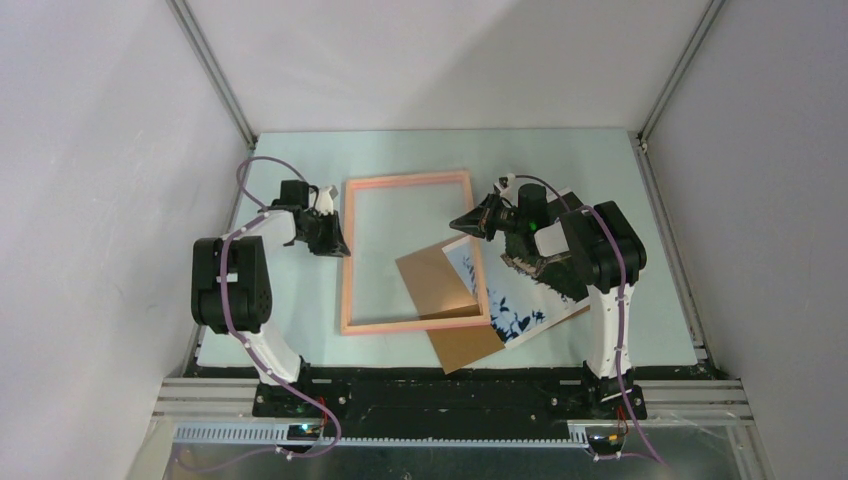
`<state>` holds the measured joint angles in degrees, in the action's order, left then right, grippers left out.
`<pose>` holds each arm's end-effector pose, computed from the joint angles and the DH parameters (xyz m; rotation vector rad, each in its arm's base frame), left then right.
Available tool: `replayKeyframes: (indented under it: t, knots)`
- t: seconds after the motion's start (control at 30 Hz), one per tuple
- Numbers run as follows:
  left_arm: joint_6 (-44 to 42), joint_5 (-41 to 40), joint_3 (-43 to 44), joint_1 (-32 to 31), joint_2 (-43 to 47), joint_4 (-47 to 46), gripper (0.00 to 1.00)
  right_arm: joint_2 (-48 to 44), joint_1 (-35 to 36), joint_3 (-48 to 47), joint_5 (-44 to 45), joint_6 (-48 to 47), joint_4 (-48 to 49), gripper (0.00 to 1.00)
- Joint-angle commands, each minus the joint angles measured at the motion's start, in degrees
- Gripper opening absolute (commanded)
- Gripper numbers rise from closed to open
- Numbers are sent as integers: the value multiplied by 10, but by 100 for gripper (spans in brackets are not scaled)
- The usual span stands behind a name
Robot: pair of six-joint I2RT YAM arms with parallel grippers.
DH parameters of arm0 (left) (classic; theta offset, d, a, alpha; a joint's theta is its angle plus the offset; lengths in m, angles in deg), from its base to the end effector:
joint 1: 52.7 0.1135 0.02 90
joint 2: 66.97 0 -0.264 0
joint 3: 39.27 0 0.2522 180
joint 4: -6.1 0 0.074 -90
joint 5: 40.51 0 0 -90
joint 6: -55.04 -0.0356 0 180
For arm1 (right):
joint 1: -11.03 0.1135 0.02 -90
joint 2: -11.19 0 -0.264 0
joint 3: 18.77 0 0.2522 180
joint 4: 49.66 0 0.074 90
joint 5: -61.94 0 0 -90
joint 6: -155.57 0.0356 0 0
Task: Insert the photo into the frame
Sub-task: Place the photo frame item in the photo frame.
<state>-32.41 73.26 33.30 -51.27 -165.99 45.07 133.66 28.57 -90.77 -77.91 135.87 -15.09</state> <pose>0.3318 -0.0061 0.1650 0.0296 2.6663 -0.5662 0.3880 0.1512 0.1151 0.2688 2.1745 1.7748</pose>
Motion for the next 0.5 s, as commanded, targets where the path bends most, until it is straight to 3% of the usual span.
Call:
replayKeyframes:
  t: [0.0,0.47]
  knots:
    - [-3,27,5,1,-6,-3,16,0,9,-1,5,16,38,0]
    - [1,32,4,0,-16,-4,8,11,16,-2,11,83,107,0]
